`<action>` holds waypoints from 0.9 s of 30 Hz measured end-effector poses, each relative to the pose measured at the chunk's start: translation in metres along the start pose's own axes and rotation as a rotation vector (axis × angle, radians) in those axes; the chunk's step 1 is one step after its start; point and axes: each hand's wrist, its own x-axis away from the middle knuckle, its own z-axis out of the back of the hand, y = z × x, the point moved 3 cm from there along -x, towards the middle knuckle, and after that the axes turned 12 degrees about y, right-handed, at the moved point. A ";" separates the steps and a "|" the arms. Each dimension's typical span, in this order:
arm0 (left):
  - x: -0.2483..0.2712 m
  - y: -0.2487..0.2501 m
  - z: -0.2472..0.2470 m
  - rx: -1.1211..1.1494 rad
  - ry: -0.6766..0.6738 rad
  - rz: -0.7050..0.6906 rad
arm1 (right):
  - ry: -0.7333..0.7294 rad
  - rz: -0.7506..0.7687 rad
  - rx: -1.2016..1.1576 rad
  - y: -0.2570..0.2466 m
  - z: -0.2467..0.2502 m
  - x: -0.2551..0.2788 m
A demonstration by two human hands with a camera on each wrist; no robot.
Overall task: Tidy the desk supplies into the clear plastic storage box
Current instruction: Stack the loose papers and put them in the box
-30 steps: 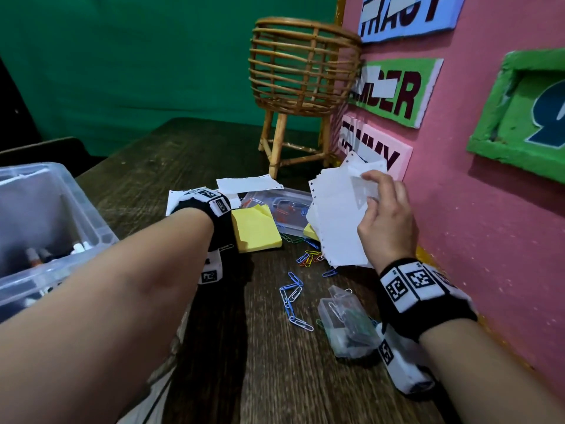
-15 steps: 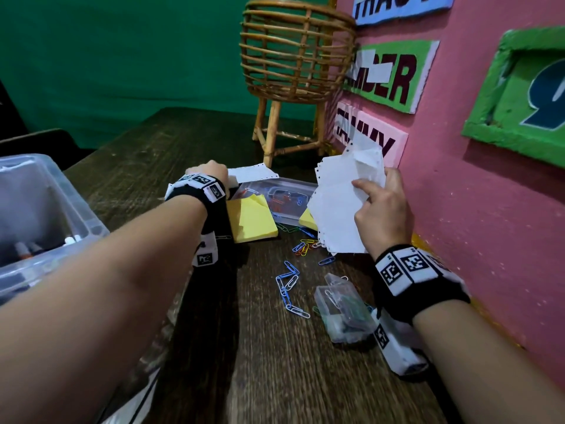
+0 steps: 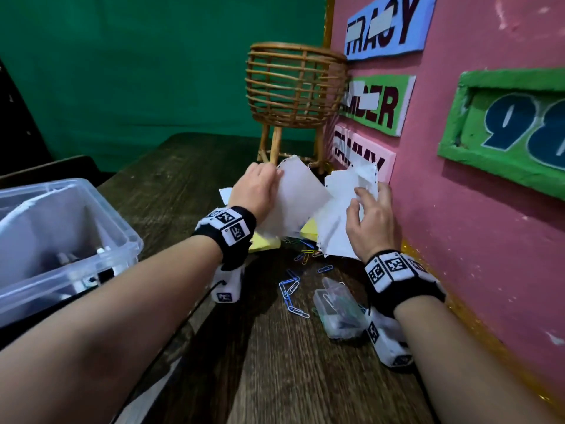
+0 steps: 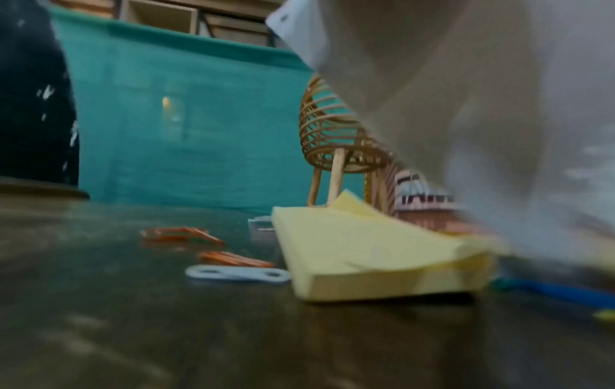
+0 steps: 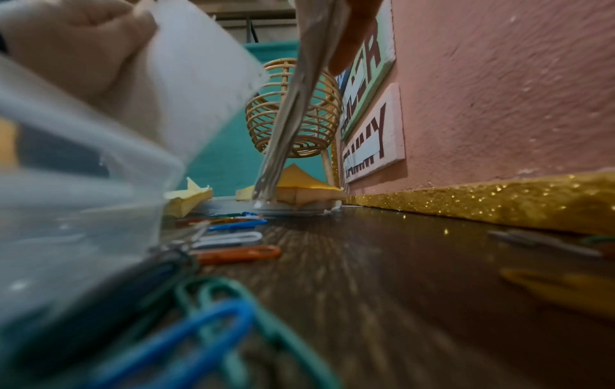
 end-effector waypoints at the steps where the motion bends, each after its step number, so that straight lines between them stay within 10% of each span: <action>1: -0.002 0.004 0.002 0.045 -0.012 0.087 | -0.012 0.001 -0.035 -0.001 0.001 0.001; 7: -0.012 0.035 -0.016 0.358 -0.007 0.534 | -0.091 0.057 -0.145 -0.008 0.001 0.005; 14: -0.008 0.019 -0.074 -0.323 -0.492 -0.058 | -0.004 0.062 -0.077 -0.001 -0.005 0.002; 27: 0.012 -0.140 -0.120 -0.637 -1.082 0.323 | 0.051 0.153 -0.020 0.002 -0.012 -0.002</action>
